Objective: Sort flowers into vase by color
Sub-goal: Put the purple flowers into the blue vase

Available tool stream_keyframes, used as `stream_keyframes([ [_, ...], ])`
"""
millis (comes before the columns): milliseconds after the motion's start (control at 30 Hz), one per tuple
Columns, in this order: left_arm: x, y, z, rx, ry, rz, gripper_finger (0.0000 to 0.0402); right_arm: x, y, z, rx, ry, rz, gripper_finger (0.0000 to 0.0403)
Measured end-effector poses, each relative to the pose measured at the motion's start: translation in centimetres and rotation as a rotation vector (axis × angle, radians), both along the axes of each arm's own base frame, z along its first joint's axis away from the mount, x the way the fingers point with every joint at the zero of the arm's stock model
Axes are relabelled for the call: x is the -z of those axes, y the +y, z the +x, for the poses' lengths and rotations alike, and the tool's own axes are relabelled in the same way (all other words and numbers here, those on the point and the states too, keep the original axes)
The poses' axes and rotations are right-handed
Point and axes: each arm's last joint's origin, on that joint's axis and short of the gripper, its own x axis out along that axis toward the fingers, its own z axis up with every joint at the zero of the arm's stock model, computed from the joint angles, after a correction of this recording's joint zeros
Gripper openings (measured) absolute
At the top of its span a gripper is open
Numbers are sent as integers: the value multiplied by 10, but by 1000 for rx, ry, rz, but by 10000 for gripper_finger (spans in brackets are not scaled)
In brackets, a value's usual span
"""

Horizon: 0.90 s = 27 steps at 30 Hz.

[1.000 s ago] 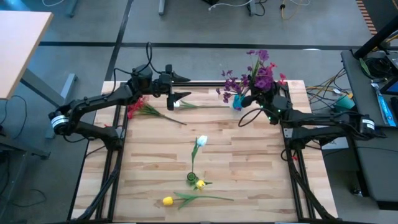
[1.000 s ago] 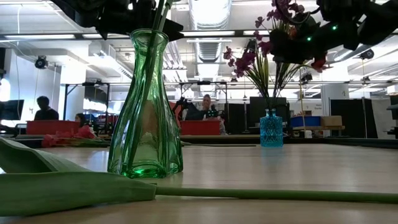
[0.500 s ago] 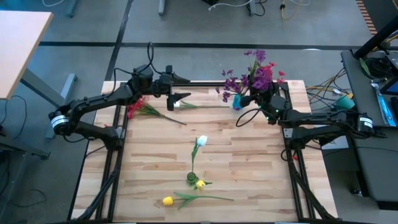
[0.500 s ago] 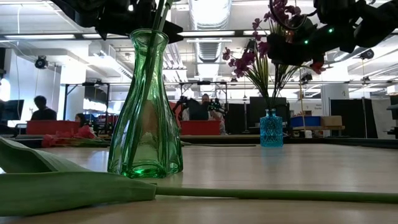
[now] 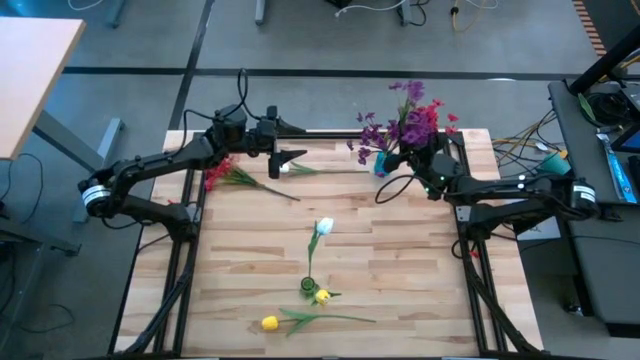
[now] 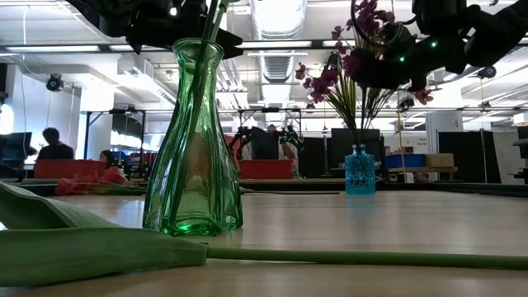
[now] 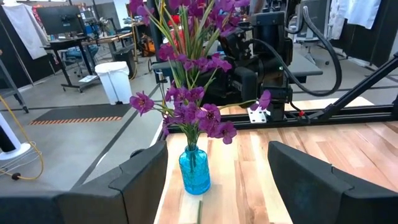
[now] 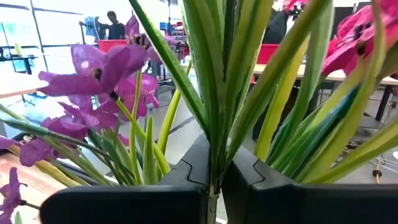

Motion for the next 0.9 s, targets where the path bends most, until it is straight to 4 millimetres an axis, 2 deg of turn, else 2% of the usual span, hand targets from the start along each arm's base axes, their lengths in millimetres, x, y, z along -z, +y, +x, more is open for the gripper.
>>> stream_keyframes([
  [500,1,0,0,0,8,-5,261,-1,0,0,3,30,-22,13],
  [900,2,0,0,0,20,-13,261,7,-2,5,3,65,-16,13],
])
